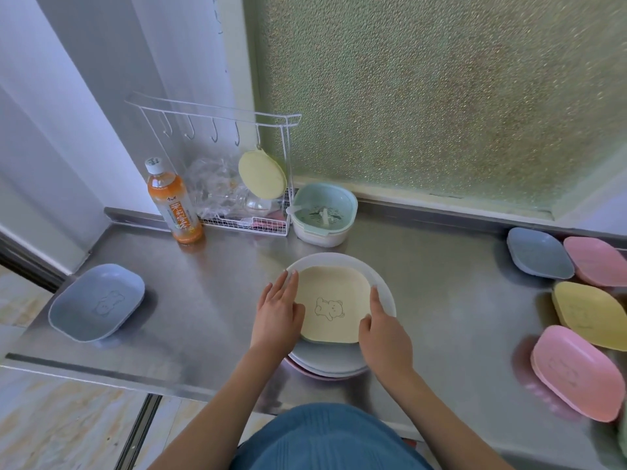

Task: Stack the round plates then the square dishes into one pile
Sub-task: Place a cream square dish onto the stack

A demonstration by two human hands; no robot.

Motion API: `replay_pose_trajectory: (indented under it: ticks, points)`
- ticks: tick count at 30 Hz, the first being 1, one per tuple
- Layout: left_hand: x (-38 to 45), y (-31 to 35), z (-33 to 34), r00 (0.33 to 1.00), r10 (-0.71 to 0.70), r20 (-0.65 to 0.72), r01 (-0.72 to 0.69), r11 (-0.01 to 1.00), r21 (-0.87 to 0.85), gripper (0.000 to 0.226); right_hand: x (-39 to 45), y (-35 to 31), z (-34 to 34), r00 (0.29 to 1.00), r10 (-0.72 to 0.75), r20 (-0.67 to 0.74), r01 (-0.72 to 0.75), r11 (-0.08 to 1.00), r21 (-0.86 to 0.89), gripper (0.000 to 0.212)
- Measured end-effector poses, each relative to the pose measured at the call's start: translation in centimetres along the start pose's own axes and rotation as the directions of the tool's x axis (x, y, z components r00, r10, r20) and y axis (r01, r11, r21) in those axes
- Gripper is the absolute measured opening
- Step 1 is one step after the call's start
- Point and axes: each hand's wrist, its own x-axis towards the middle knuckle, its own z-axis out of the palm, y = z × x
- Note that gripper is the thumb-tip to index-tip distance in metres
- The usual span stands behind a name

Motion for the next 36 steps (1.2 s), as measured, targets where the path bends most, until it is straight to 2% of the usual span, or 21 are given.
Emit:
replay_pose_trajectory:
  ticks: [4,6,9,11,14,17,19,30,33,35,36]
  points:
    - [0.0,0.2,-0.2,1.000,-0.010,0.004,0.010,1.000,-0.021,0.060,0.4,0.5,0.5,0.999,-0.011,-0.038,0.009,0.999,-0.052,0.060]
    - [0.0,0.2,-0.4,1.000,-0.021,0.023,0.022,0.999,-0.029,0.057,0.6,0.9,0.8,0.997,-0.031,-0.071,0.029,0.999,-0.022,0.059]
    - [0.2,-0.4,-0.7,0.999,-0.027,0.037,0.028,0.999,-0.042,0.060,0.7,2.0,1.2,0.977,-0.074,-0.201,0.082,0.996,0.032,0.053]
    - [0.1,-1.0,-0.6,0.999,-0.042,0.031,0.045,0.996,-0.076,0.063,1.1,3.0,1.6,0.968,-0.029,-0.250,0.055,0.994,0.095,0.053]
    - [0.1,-1.6,-0.1,0.989,-0.137,0.060,0.147,0.968,-0.204,0.056,1.8,3.2,2.0,0.989,0.093,-0.112,-0.056,0.952,0.299,0.057]
    - [0.4,-1.7,0.3,0.980,-0.176,0.099,0.199,0.922,-0.332,0.050,2.1,2.5,2.5,0.998,0.055,-0.022,-0.034,0.839,0.544,0.055]
    - [0.7,-1.7,0.4,0.981,-0.175,0.087,0.195,0.913,-0.358,0.051,2.0,2.1,2.6,0.998,0.063,-0.022,-0.037,0.801,0.598,0.052]
    - [1.4,-3.6,-1.4,0.955,-0.296,0.005,0.276,0.885,-0.376,0.053,4.1,-1.0,4.0,1.000,-0.016,-0.015,0.021,0.857,0.515,0.054]
    - [1.1,-4.1,-2.7,0.953,-0.304,0.005,0.283,0.879,-0.384,0.048,4.0,-2.5,3.7,0.965,-0.072,-0.250,0.147,0.944,0.296,0.052]
    - [0.7,-5.7,-4.0,0.932,-0.358,-0.059,0.321,0.889,-0.326,0.049,3.2,-4.5,3.1,0.882,-0.243,-0.403,0.345,0.916,0.203,0.049]
    - [0.5,-6.8,-4.9,0.906,-0.404,-0.124,0.364,0.895,-0.257,0.047,2.7,-5.8,2.9,0.839,-0.341,-0.424,0.450,0.873,0.187,0.046]
